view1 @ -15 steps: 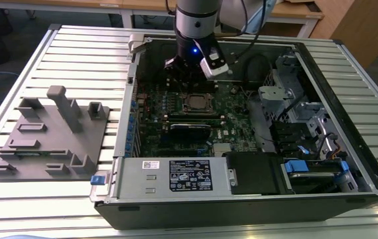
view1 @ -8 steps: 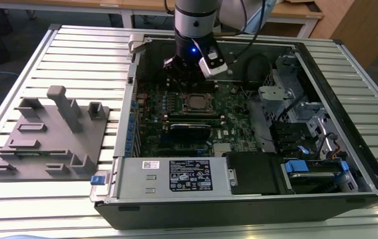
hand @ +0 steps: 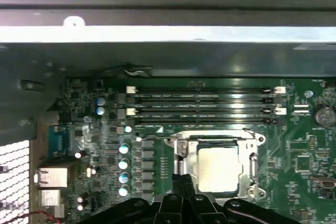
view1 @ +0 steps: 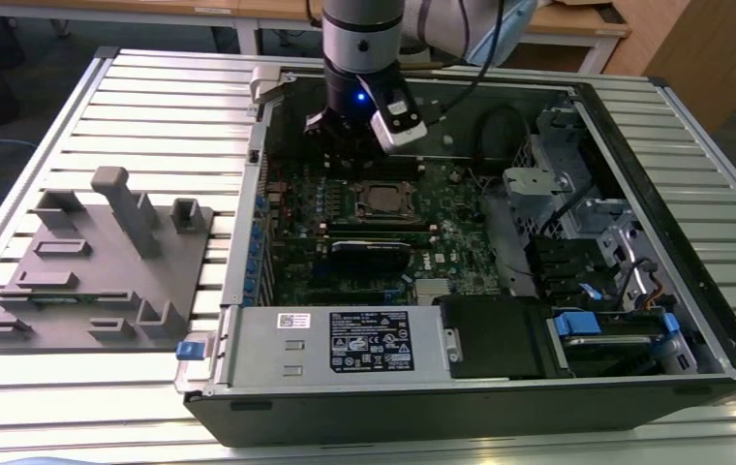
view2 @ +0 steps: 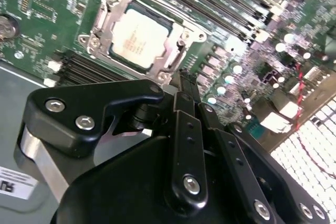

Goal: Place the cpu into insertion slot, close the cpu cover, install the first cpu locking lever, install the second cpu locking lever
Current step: 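Install the first cpu locking lever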

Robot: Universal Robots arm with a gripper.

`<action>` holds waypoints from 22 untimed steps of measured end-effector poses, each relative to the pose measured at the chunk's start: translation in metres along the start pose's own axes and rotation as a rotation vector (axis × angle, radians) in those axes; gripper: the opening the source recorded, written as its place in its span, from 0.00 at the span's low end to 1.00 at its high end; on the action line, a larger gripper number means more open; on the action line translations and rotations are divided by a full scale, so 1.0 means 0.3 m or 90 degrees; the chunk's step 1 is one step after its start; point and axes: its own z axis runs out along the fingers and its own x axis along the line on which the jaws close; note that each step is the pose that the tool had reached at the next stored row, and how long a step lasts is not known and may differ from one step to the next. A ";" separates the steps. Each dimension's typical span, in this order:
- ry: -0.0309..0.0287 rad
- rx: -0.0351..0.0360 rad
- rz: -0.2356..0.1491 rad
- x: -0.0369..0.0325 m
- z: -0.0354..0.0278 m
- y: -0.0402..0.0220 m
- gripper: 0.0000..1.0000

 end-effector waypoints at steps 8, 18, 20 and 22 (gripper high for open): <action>-0.0044 -0.0002 0.000 0.030 -0.001 -0.001 0.11; -0.0036 -0.0380 0.001 0.031 -0.001 -0.004 0.11; -0.0036 -0.0399 0.001 0.035 -0.001 -0.006 0.11; -0.0036 -0.0404 0.001 0.043 -0.002 -0.007 0.11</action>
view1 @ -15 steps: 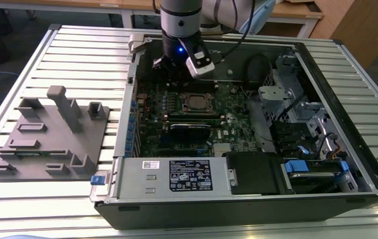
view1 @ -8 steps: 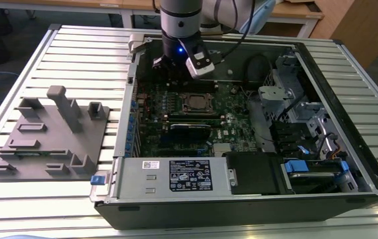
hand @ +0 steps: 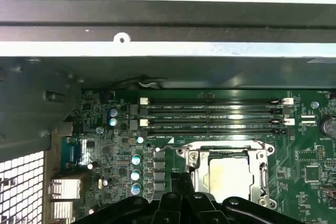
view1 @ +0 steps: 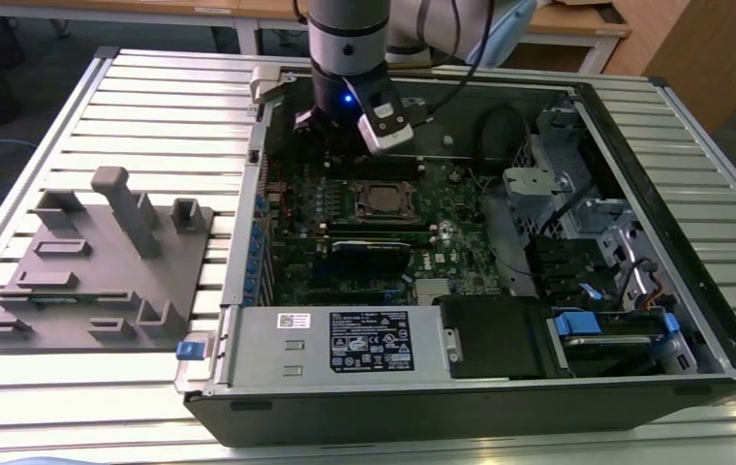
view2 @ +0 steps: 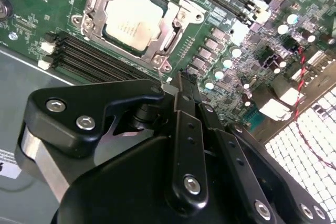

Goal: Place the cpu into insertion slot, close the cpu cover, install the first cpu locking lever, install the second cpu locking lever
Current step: 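Install the first cpu locking lever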

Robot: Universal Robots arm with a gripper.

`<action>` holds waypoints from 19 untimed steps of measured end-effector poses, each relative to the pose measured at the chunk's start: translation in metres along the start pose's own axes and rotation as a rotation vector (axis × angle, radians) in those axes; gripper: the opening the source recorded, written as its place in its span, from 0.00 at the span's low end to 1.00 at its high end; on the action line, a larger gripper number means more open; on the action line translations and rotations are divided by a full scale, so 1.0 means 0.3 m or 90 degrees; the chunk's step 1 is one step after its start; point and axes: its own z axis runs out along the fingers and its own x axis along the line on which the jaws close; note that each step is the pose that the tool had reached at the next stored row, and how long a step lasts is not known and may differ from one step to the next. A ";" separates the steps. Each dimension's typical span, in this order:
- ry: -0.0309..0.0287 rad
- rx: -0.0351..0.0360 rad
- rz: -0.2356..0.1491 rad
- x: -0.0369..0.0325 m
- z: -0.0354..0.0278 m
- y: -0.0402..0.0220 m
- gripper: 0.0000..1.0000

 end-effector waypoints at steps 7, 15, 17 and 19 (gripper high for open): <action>-0.0001 -0.0001 0.000 0.030 0.000 -0.004 0.11; 0.0003 -0.0131 0.001 0.038 0.000 -0.007 0.11; 0.0005 -0.0237 0.001 0.038 0.000 -0.008 0.11; 0.0007 -0.0299 0.001 0.039 -0.001 -0.008 0.11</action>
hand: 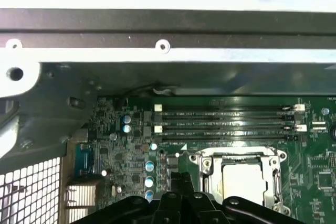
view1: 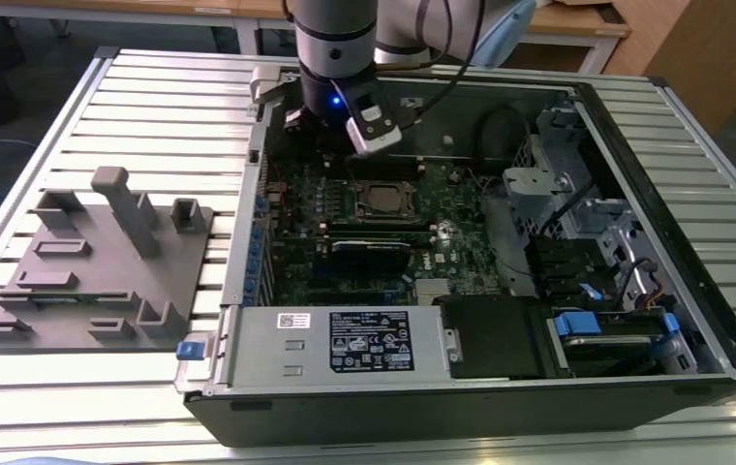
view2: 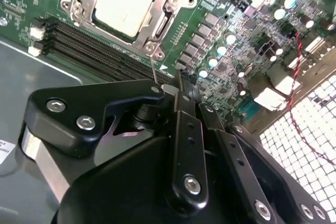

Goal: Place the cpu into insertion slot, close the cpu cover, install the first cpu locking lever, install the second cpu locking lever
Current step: 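Install the first cpu locking lever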

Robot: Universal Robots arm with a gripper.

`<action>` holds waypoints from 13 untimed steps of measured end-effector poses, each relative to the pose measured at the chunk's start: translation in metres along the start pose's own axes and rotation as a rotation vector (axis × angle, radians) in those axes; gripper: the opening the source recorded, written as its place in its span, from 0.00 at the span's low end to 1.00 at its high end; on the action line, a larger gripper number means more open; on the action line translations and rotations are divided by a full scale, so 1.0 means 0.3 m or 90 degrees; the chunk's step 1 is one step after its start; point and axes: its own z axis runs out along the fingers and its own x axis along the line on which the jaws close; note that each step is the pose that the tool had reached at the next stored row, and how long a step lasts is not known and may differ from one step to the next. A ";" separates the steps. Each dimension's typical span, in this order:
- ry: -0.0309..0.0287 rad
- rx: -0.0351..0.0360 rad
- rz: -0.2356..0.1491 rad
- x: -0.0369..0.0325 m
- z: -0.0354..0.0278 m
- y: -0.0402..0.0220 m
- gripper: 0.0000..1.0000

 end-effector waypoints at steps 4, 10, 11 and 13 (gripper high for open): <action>0.0002 -0.0081 0.000 0.013 -0.001 -0.002 0.11; 0.0009 -0.0415 0.002 0.019 -0.001 -0.006 0.11; 0.0010 -0.0422 0.002 0.020 -0.001 -0.006 0.11; 0.0010 -0.0430 0.002 0.022 -0.002 -0.007 0.11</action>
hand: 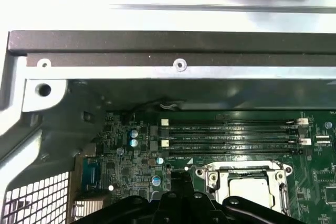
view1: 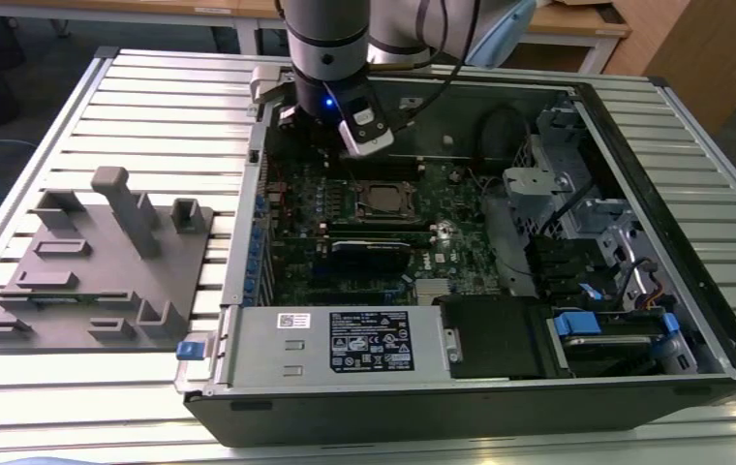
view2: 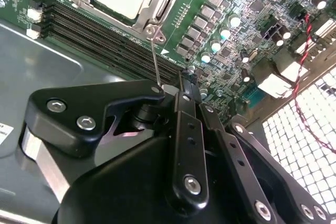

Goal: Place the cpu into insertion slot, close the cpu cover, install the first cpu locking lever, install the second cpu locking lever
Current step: 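Install the first cpu locking lever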

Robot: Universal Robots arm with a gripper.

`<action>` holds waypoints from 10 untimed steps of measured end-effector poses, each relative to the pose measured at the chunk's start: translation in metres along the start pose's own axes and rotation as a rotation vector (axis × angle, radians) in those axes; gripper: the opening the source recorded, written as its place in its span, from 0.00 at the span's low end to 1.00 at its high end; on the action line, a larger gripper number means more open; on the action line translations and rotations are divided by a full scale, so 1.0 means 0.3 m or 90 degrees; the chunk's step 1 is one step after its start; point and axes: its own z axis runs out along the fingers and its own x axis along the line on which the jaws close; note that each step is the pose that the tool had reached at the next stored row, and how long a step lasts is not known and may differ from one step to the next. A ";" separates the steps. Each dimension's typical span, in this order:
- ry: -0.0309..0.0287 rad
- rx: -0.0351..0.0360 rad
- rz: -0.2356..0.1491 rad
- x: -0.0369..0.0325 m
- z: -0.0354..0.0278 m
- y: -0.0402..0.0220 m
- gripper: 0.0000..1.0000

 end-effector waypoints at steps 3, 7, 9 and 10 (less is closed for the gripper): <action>0.0000 -0.0015 0.000 0.009 0.000 -0.002 0.11; 0.0004 -0.0212 0.001 0.016 -0.001 -0.004 0.11; 0.0006 -0.0262 0.001 0.018 -0.002 -0.006 0.11; 0.0008 -0.0310 0.001 0.018 -0.002 -0.006 0.11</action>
